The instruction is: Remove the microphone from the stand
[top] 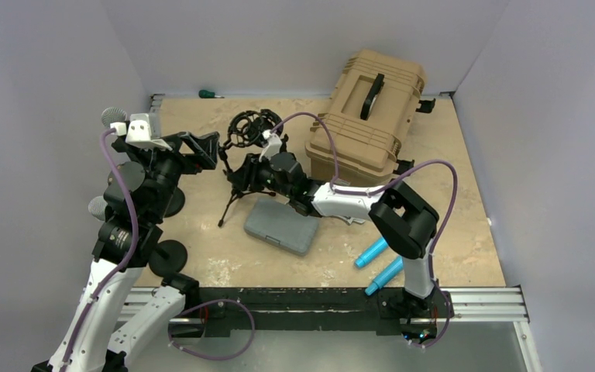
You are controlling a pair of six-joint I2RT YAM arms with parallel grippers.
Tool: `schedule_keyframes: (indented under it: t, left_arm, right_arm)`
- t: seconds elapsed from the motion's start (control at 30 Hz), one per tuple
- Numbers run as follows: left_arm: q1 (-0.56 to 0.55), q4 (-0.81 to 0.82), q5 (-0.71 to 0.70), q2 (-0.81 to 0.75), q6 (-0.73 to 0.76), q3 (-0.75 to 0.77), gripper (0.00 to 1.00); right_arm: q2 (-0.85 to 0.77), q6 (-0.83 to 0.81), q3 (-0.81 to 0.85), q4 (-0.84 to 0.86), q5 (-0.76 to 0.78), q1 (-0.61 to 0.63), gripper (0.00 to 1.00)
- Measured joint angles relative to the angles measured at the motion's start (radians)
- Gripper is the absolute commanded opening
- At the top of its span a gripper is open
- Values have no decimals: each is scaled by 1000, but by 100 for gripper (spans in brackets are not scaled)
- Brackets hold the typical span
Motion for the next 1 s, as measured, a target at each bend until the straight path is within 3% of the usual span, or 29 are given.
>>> schedule_keyframes:
  t: [0.4,0.5,0.73,1.0]
  left_arm:
    - [0,0,0,0,0,0,88]
    - [0,0,0,0,0,0,88]
    - [0,0,0,0,0,0,88]
    - [0,0,0,0,0,0,87]
  right_arm:
    - [15,-36,21,-11,101,62,39]
    - [15,-36,18,-9,113,67,34]
    - [15,-44,2,6,160,68,0]
    - [15,-95,9,-1,319,122,0]
